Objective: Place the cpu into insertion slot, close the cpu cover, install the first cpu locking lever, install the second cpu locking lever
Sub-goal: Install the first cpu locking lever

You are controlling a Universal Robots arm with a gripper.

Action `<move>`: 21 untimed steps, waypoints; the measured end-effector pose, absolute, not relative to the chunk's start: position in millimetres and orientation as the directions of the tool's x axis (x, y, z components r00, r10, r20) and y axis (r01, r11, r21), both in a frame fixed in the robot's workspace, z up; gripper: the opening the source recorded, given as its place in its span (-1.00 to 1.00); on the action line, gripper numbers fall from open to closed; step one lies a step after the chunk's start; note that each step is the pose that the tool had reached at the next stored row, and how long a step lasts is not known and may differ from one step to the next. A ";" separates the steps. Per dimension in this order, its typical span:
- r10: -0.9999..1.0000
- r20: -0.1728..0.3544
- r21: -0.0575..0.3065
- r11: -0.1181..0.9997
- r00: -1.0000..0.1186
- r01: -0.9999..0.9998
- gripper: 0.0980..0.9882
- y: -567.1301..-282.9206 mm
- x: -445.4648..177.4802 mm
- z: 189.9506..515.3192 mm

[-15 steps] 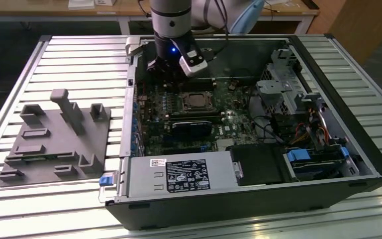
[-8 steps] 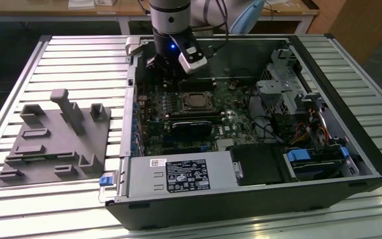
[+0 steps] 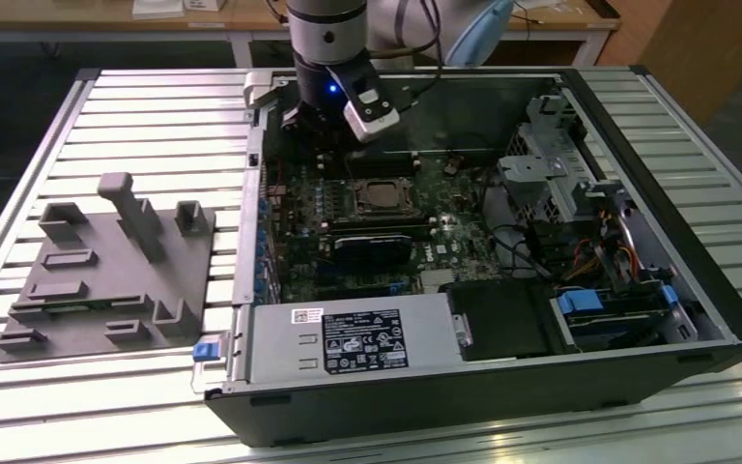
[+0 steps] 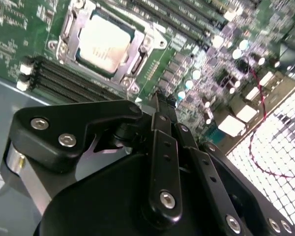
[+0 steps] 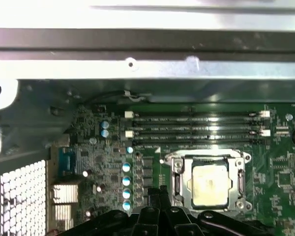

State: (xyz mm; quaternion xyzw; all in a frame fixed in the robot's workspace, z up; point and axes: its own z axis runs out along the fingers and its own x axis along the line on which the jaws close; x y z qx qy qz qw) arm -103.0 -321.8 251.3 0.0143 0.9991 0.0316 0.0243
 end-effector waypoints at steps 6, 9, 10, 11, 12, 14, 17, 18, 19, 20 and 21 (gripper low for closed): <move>0.033 -0.050 0.123 0.992 -0.998 0.026 -0.98 -321.9 -110.0 251.3; 0.035 -0.050 0.167 0.986 -0.998 0.026 -0.98 -321.9 -112.4 251.3; 0.036 -0.050 0.182 0.983 -0.998 0.026 -0.98 -321.9 -113.0 251.3; 0.036 -0.050 0.195 0.980 -0.998 0.026 -0.98 -321.9 -113.6 251.3; 0.037 -0.050 0.209 0.978 -0.998 0.026 -0.98 -321.9 -114.1 251.3; 0.038 -0.049 0.233 0.972 -0.998 0.026 -0.98 -322.0 -114.6 251.3; 0.039 -0.049 0.248 0.968 -0.998 0.026 -0.98 -322.0 -114.6 250.9; 0.039 -0.049 0.250 0.968 -0.998 0.026 -0.98 -322.0 -114.3 250.8; 0.039 -0.049 0.251 0.968 -0.998 0.026 -0.98 -322.0 -113.6 250.7; 0.039 -0.049 0.251 0.968 -0.998 0.026 -0.98 -322.0 -112.5 250.7; 0.039 -0.049 0.251 0.968 -0.998 0.026 -0.98 -322.0 -111.0 250.7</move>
